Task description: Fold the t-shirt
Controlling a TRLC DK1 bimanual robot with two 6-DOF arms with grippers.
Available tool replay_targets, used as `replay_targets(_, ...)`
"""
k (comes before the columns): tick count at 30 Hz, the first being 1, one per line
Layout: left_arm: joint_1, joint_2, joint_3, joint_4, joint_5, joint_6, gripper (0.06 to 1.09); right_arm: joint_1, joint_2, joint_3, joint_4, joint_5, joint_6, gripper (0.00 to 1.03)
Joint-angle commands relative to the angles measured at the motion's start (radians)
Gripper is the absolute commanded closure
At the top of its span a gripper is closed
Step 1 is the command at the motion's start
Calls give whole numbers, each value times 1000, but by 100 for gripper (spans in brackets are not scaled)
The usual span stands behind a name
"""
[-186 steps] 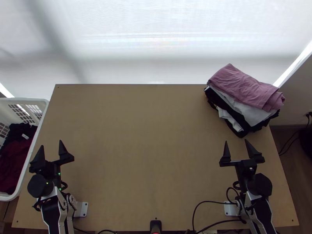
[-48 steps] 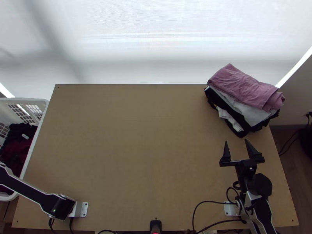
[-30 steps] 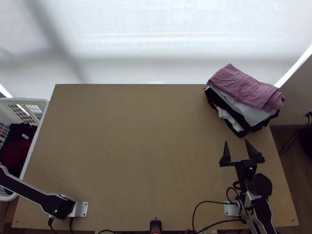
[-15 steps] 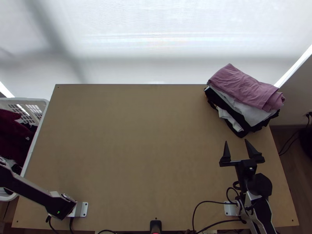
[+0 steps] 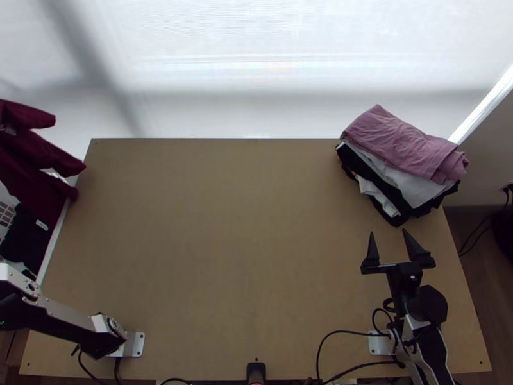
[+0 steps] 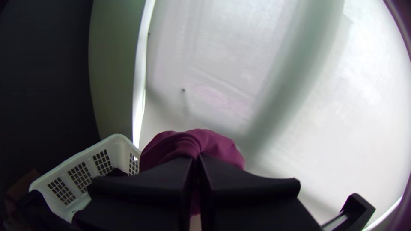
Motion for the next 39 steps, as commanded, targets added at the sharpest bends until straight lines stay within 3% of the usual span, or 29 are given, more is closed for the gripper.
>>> replay_targets(1,-88,-79,-31,28,7,-40,105,4,-8,-10,-13,-1,16,4)
replay_targets(5,-237,-118,-59,28,-14,-46,105,4,-8,-10,-13,-1,16,4)
replay_targets(17,-696,-185,-186,117,-201,-48,105,4,-8,-9,-13,-1,16,4)
replay_targets(28,-1156,-266,-568,301,-340,-23,105,4,-8,-10,-13,-1,16,4)
replay_targets(39,-1530,-355,-853,339,-356,-78,105,4,-8,-10,-13,-1,16,4)
